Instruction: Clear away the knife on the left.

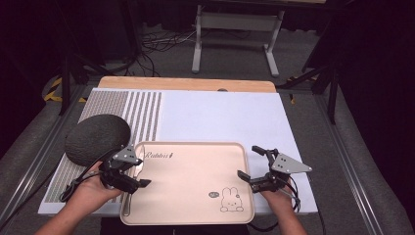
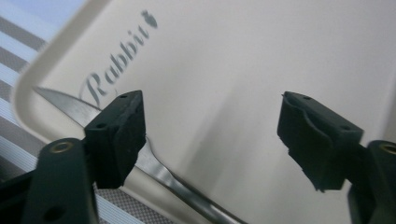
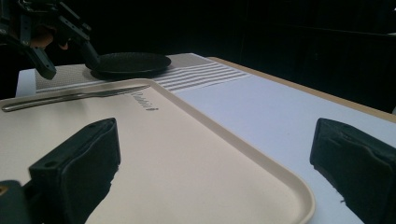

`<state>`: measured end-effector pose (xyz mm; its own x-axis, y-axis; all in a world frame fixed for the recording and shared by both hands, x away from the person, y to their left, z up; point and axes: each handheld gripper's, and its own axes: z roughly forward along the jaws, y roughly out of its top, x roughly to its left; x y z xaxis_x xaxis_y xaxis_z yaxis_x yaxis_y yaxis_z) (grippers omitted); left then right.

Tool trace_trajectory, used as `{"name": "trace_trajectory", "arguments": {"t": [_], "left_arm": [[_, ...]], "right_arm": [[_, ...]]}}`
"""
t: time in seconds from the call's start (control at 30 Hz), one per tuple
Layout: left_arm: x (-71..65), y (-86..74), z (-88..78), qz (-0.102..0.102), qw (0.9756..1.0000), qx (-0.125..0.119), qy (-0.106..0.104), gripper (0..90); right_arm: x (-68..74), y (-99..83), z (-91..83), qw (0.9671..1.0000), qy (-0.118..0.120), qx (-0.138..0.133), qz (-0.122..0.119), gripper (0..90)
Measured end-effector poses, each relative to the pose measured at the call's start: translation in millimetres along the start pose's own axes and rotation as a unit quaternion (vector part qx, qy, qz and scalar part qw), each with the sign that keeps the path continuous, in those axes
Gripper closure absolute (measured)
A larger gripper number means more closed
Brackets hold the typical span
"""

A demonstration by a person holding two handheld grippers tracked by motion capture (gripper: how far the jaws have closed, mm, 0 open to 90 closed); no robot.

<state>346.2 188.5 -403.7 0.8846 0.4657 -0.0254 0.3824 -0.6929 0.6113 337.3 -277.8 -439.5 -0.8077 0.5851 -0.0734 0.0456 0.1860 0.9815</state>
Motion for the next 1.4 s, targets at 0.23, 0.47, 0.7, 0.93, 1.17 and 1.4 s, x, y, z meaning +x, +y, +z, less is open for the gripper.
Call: {"name": "trace_trajectory", "arguments": {"t": [0.23,0.47,0.7,0.93,1.17,1.4], "left_arm": [[-2.2,-4.0,-8.1,0.002,0.9974,-0.069,0.021,7.5],[-3.8,-12.6,-16.8,0.001,0.9888,-0.148,0.019,5.0],[-5.7,-25.5,-24.1,0.01,0.9729,-0.229,0.029,4.0],[-3.0,-45.7,-25.6,-0.014,0.9515,-0.305,0.039,3.6],[0.3,-67.1,-21.5,-0.025,0.9414,-0.328,0.075,2.4],[4.3,-88.6,-15.3,-0.032,0.936,-0.337,0.096,2.0]], "right_arm": [[0.3,0.2,-0.5,1.0,-0.001,0.0,-0.003,2.6],[0.4,0.1,-0.4,1.0,0.0,0.001,-0.003,2.5],[0.5,0.1,-0.3,1.0,0.0,0.002,-0.004,2.5],[0.5,0.1,-0.6,1.0,0.0,0.002,-0.002,2.4],[-2.6,-0.2,-3.2,1.0,-0.005,0.002,-0.004,2.3],[-7.4,-0.8,-7.1,1.0,-0.009,0.003,-0.002,1.8]]}}
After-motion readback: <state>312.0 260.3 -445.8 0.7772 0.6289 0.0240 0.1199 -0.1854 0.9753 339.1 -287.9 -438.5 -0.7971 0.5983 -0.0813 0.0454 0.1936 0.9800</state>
